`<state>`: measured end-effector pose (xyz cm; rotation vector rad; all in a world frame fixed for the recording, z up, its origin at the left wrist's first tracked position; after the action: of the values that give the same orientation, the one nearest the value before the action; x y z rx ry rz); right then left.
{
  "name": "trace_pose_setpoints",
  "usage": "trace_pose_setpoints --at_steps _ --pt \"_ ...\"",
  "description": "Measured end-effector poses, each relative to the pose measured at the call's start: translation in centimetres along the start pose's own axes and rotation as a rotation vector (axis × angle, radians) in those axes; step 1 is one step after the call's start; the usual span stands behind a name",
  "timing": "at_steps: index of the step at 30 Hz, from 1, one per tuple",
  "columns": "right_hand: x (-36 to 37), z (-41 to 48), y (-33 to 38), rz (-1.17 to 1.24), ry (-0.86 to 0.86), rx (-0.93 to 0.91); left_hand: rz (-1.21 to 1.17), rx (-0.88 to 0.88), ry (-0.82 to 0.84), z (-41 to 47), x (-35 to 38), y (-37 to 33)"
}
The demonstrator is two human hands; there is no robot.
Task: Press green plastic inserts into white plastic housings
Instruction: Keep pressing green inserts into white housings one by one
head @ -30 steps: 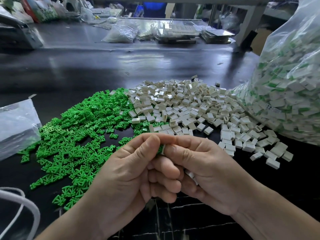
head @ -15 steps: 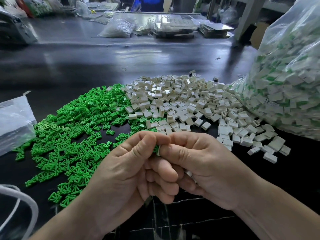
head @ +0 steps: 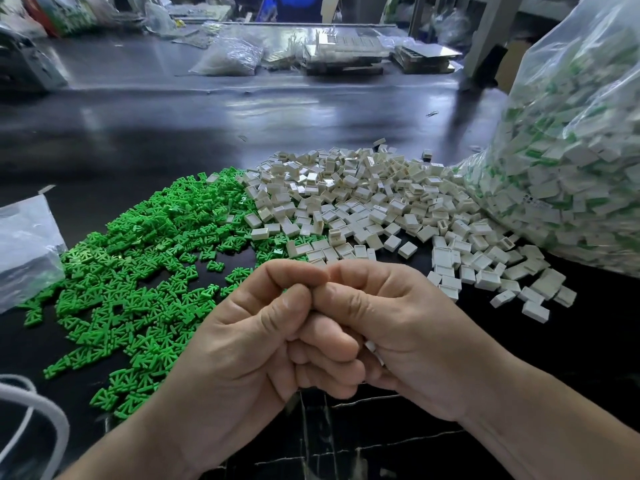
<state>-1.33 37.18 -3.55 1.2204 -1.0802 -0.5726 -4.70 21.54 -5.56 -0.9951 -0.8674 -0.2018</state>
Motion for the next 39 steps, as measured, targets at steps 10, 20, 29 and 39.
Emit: trace_pose_setpoints --at_steps 10,20,29,39 --pt "0.1 0.0 -0.2 -0.016 0.009 0.021 0.042 -0.023 -0.034 -0.2 -0.2 0.0" --pt "0.6 0.2 -0.1 -0.011 0.015 0.019 0.166 0.023 -0.087 0.0 0.4 0.1" --pt "0.6 0.4 0.1 0.046 0.022 -0.042 0.366 0.054 -0.166 -0.2 0.8 -1.2" --pt "0.1 0.3 -0.2 0.048 -0.05 0.11 1.418 0.131 -0.348 -1.1 1.2 -1.2"
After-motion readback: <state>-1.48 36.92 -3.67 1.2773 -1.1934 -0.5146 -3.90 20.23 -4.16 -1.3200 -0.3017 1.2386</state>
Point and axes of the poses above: each hand's wrist, its own z-axis towards the middle knuckle, its own x-axis out of the palm, y = z × x, the point moved 1 cm from there along z, towards the middle knuckle, and after that the axes turned 8 degrees about y, right-handed, at the moved point
